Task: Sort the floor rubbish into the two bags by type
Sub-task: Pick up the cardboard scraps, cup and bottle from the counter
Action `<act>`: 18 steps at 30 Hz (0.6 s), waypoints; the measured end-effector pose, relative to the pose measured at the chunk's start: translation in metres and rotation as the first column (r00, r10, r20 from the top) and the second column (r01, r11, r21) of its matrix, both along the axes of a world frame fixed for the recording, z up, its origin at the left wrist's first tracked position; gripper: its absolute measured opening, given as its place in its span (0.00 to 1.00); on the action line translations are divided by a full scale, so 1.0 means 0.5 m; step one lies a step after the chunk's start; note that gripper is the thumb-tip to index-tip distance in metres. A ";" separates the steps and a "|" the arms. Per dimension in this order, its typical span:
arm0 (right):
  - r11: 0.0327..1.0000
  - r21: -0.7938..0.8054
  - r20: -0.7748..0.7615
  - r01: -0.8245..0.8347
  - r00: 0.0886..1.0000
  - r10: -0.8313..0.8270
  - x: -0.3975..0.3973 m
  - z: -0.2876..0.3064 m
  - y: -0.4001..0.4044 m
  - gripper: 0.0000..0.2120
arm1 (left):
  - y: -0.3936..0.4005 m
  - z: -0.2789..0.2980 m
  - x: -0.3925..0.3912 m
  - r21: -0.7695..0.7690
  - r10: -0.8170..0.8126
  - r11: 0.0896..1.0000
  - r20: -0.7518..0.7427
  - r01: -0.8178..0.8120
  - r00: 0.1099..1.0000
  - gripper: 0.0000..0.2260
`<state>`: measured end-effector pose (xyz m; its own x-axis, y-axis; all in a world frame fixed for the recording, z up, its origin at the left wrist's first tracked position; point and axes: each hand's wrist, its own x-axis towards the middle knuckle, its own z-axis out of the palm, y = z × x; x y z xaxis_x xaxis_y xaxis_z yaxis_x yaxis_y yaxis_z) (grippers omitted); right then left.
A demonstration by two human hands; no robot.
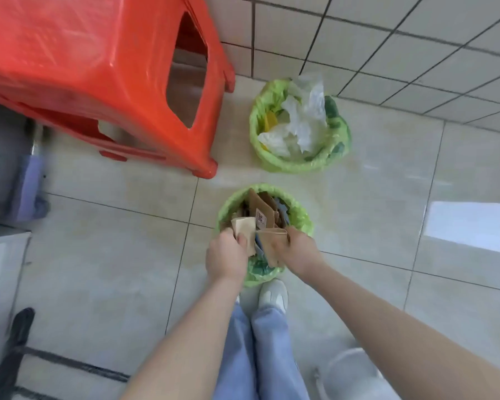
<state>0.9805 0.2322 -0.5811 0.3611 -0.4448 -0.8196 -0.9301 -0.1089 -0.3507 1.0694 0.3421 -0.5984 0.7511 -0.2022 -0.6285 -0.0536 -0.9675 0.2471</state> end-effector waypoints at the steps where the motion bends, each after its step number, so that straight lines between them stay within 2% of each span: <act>1: 1.000 -0.023 0.015 0.014 1.000 -0.014 0.007 -0.021 0.010 0.09 | -0.001 -0.017 -0.004 -0.015 -0.011 1.000 0.007 0.011 1.000 0.11; 4: 0.992 -0.082 0.018 0.094 0.996 -0.093 0.024 -0.056 0.034 0.11 | -0.004 -0.050 -0.019 -0.009 -0.040 0.999 -0.014 0.040 0.999 0.15; 9: 0.994 -0.061 -0.017 0.095 0.995 -0.096 0.011 -0.081 0.043 0.18 | 0.004 -0.073 -0.026 0.072 -0.082 0.993 -0.147 0.093 0.986 0.15; 18: 0.998 -0.047 -0.073 0.049 0.996 -0.053 -0.039 -0.038 0.009 0.22 | 0.048 -0.030 -0.006 0.057 0.011 0.998 -0.221 0.002 0.975 0.15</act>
<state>0.9610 0.2366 -0.6000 0.2758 -0.4984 -0.8219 -0.9582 -0.0747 -0.2763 1.0663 0.3661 -0.6135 0.5930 -0.1590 -0.7894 0.0005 -0.9802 0.1978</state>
